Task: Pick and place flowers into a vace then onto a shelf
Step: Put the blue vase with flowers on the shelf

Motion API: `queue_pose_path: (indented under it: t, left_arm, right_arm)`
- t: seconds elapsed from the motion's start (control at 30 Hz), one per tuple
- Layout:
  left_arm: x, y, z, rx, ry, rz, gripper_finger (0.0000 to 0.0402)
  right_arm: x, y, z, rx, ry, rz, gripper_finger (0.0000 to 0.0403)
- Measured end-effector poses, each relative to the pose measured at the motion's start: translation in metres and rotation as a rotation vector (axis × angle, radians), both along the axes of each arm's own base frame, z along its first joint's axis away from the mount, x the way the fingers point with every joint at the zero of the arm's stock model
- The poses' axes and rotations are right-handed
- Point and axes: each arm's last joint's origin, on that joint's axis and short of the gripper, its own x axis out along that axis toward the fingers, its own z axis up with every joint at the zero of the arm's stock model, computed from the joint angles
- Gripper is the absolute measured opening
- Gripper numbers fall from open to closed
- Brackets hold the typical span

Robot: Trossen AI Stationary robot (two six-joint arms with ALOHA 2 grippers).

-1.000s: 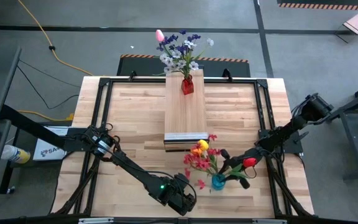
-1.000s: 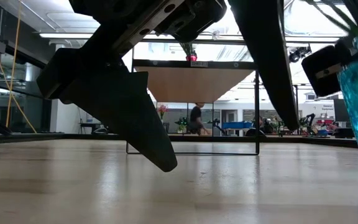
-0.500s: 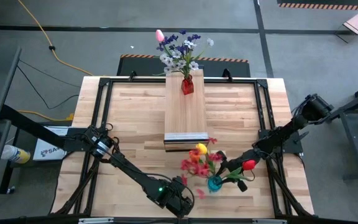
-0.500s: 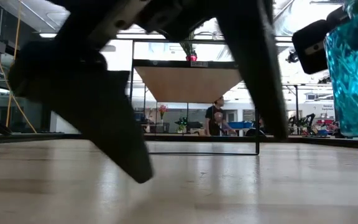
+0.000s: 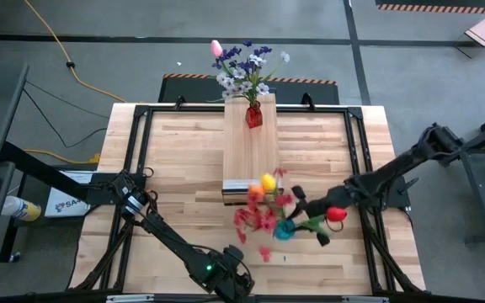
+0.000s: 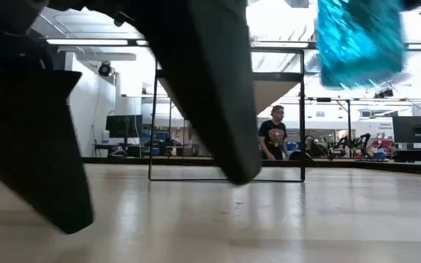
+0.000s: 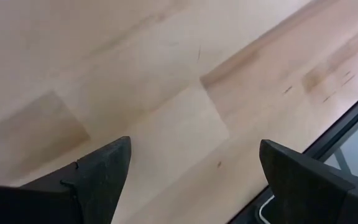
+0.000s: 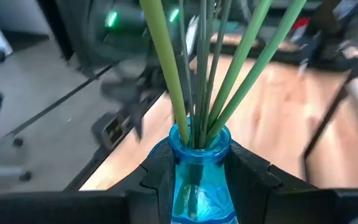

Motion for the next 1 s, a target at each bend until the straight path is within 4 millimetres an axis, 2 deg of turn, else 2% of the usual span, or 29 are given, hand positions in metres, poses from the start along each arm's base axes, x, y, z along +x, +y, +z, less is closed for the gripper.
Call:
queue_pose_path:
  t: [0.2, 0.4, 0.63, 0.77, 1.0]
  left_arm:
    - [0.001, 0.001, 0.0, 0.019, -0.018, 0.009, 0.0385]
    - [0.0, 0.001, 0.0, 0.025, -0.017, 0.003, 0.0385]
    - [0.001, 0.001, 0.0, 0.034, -0.017, -0.013, 0.0385]
    - [0.001, 0.001, 0.0, 0.034, -0.017, -0.013, 0.0385]
    - [0.001, 0.001, 0.0, 0.03, -0.021, -0.013, 0.0385]
  right_arm:
    - [0.005, -0.021, 0.042, -0.016, -0.053, -0.068, 0.0113]
    - [0.012, -0.043, 0.09, -0.13, -0.082, -0.13, 0.0113]
    - [0.016, -0.082, 0.138, -0.224, -0.144, -0.226, 0.0113]
    - [0.024, -0.106, 0.146, -0.215, -0.156, -0.252, 0.0113]
    - [0.051, -0.138, 0.129, -0.213, -0.123, -0.259, 0.0113]
